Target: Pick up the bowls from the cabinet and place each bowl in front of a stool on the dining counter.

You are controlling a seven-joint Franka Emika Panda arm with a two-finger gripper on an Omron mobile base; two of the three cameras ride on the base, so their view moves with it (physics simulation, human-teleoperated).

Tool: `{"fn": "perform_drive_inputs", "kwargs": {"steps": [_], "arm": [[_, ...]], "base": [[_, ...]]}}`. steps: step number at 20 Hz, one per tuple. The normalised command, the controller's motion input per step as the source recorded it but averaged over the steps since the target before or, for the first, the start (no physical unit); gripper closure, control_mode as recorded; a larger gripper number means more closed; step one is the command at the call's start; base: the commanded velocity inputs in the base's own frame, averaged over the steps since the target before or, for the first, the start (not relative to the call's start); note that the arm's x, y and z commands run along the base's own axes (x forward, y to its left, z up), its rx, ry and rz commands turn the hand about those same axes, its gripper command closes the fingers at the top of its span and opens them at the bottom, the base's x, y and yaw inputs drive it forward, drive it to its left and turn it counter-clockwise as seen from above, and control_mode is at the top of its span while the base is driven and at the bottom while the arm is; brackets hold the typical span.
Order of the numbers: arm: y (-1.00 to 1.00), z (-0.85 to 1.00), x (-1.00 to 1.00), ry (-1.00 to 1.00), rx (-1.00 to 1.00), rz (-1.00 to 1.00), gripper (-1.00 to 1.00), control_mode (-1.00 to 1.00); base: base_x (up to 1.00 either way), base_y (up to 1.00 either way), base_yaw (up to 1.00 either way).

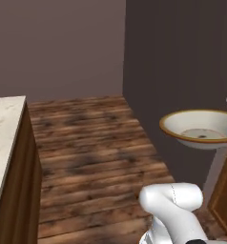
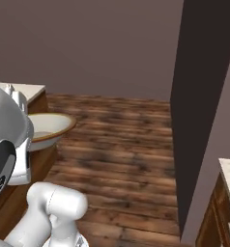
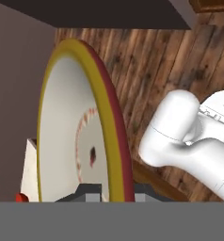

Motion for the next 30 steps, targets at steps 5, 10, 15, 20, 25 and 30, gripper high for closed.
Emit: {"fn": "perform_drive_inputs", "kwargs": {"steps": [5, 10, 15, 20, 25, 30], "arm": [[0.00, 0.00, 0.00, 0.00, 0.00, 0.00, 1.00, 1.00], [0.00, 0.00, 0.00, 0.00, 0.00, 0.00, 1.00, 1.00], [0.00, 0.00, 0.00, 0.00, 0.00, 0.00, 1.00, 1.00], [0.00, 0.00, 0.00, 0.00, 0.00, 0.00, 1.00, 1.00], [0.00, 0.00, 0.00, 0.00, 0.00, 0.00, 1.00, 1.00], [0.00, 0.00, 0.00, 0.00, 0.00, 0.00, 1.00, 1.00]], "base": [[1.00, 0.00, 0.21], [1.00, 0.00, 0.19], [1.00, -0.01, 0.18], [1.00, -0.07, 0.14], [1.00, -0.04, 0.12], [1.00, -0.13, 0.14]]}}
